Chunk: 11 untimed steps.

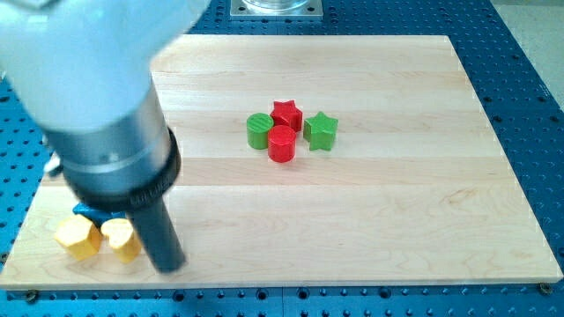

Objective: Move the blue cube from a group of blocks

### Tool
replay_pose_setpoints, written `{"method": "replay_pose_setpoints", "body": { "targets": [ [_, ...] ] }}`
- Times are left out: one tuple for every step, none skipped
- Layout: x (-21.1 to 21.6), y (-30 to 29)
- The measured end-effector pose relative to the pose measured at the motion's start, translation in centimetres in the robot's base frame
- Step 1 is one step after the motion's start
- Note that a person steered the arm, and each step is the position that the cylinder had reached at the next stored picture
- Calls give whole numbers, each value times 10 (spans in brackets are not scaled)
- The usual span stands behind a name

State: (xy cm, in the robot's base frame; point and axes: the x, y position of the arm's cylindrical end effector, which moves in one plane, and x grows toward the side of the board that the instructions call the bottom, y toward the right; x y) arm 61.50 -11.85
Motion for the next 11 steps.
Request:
{"method": "replay_pose_setpoints", "body": {
  "targets": [
    [-2, -31],
    [-22, -51],
    [3, -48],
    [-12, -61],
    [-72, -73],
    [-107, -80],
    [-138, -79],
    [-148, -86],
    [-135, -58],
    [-130, -78],
    [-107, -63]
  ]
}}
